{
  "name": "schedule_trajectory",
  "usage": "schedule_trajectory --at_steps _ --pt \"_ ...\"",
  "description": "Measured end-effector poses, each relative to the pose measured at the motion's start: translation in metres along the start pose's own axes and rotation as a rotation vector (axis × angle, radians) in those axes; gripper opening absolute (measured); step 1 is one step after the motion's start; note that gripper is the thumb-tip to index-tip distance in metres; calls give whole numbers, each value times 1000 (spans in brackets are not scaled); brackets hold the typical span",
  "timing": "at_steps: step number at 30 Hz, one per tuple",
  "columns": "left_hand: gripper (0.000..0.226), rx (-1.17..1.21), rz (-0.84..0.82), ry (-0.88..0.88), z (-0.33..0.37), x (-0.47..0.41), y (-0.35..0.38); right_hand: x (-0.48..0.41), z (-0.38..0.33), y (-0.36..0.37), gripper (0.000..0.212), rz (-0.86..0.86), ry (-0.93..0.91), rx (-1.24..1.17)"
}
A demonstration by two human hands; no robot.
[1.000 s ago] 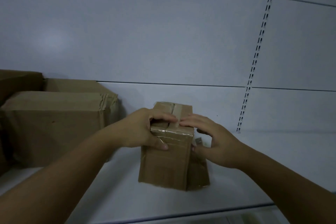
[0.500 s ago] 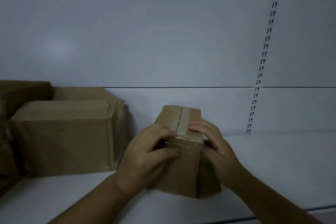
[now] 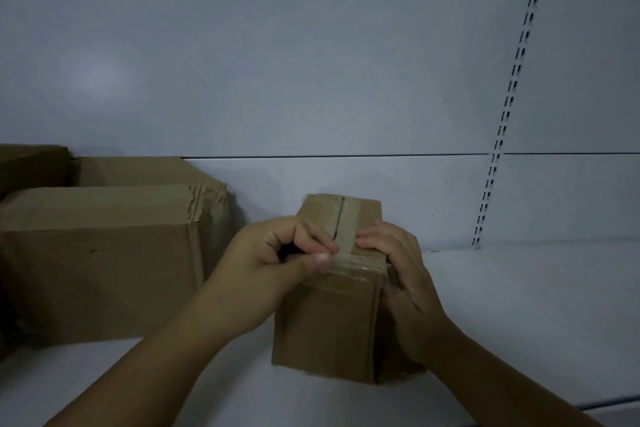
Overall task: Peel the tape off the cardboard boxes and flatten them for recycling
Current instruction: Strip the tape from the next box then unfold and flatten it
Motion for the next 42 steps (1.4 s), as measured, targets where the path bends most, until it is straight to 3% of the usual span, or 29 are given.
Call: schedule_trajectory --at_steps 5,8,11,15,17,19,21,25,28,35,38,42 --pt "12 177 155 -120 0 -4 1 -1 -2 -1 35 9 -26 -1" --pt "8 224 143 -169 3 -4 2 -1 -3 -1 39 -9 -15 -18" --pt "15 235 -19 -240 9 -1 1 -1 -2 -2 43 -48 -2 -18" --pt "36 -112 -345 -147 24 5 1 -2 -3 -6 41 -78 41 -54" --pt "52 -454 -333 49 26 5 9 -2 -4 -6 41 -70 53 -83" --pt "52 -808 -284 419 26 2 23 -1 -1 -4 40 -49 45 -98" --pt "37 -893 -268 615 23 -2 34 1 3 -2 40 -16 51 -105" --pt "24 -848 -210 814 19 -7 41 -5 9 -9 39 45 28 -123" --pt "21 -721 -149 687 18 -5 46 -11 10 -12 39 49 19 -92" --pt "27 -261 -27 -53 27 -19 49 -14 7 -8 41 163 0 -67" --pt "34 -81 123 -341 27 -26 46 -11 5 -6 40 159 46 -109" --pt "29 128 254 -557 23 -35 41 -8 4 -5 34 140 109 -195"
Point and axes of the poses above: each hand's wrist, its own x-axis away from the middle knuckle, its own y-axis out of the palm, z = x × y, the point moved 3 cm from there along -x, towards the middle knuckle, and after that the axes turned 9 degrees about z, right-handed, at the moved point
